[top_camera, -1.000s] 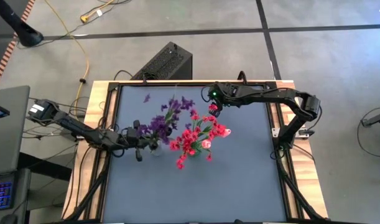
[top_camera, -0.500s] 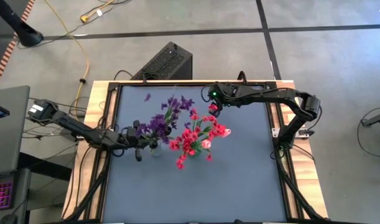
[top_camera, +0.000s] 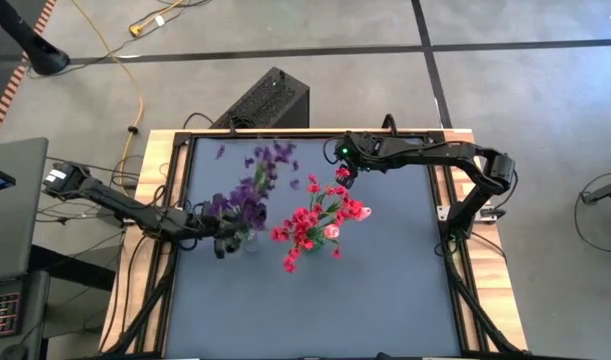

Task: Sort flowers into vase by color
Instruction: Put the violet flowers into the transparent vase

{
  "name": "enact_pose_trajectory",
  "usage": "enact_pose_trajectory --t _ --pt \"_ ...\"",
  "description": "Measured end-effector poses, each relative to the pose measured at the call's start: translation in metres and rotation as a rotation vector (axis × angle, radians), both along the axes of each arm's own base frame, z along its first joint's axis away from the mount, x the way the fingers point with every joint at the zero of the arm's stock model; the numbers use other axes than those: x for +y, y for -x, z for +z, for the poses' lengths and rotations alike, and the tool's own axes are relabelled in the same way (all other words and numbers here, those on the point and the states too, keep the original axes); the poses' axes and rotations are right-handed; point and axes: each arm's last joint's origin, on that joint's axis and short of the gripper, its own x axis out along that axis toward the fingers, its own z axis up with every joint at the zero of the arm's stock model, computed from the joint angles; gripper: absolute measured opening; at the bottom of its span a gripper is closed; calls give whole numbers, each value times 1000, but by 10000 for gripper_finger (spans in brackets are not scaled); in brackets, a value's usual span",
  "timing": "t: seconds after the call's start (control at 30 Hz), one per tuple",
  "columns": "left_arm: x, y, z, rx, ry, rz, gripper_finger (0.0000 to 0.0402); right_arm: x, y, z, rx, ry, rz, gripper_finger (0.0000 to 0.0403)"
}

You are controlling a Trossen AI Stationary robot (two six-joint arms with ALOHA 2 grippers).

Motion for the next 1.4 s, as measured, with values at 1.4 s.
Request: enact_pose_trajectory --t 1.4 --pt "2 13 13 149 -142 -76 128 0 0 0 -2 1 0 264"
